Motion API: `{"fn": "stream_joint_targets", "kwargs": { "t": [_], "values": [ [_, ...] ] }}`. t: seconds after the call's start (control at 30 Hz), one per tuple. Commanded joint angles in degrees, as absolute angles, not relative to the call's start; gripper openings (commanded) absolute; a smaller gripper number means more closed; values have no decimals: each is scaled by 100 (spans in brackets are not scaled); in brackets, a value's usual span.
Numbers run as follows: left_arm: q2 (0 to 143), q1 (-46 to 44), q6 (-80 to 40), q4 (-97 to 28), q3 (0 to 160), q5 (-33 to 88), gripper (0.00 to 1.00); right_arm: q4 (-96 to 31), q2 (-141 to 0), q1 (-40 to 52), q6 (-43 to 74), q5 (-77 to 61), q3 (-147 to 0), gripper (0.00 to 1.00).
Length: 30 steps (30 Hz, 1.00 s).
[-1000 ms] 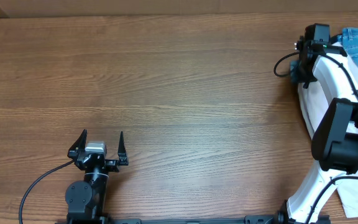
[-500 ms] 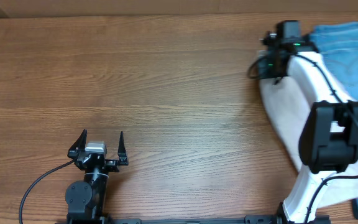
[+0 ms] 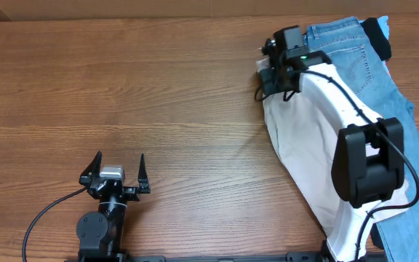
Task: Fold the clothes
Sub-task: 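Drag the beige pants left off the pile with the right gripper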
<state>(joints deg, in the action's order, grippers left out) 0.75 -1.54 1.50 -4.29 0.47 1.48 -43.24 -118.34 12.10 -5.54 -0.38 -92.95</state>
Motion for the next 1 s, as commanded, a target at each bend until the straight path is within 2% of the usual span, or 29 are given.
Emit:
{"fn": "stream_joint_targets", "kwargs": {
  "t": [0.0, 0.37, 0.57, 0.97],
  "values": [
    [32, -189, 220, -432, 27, 134, 100, -4294, -11478, 1074, -530, 250, -9467, 4],
    [32, -189, 220, -432, 27, 132, 100, -4338, -10610, 1232, -447, 183, -9684, 4],
    [32, -189, 220, -432, 27, 134, 100, -4497, -10619, 1229, -447, 148, -9682, 12],
    [32, -189, 220, -432, 27, 132, 100, -4425, -10665, 1225, -447, -113, -9561, 21]
  ]
}}
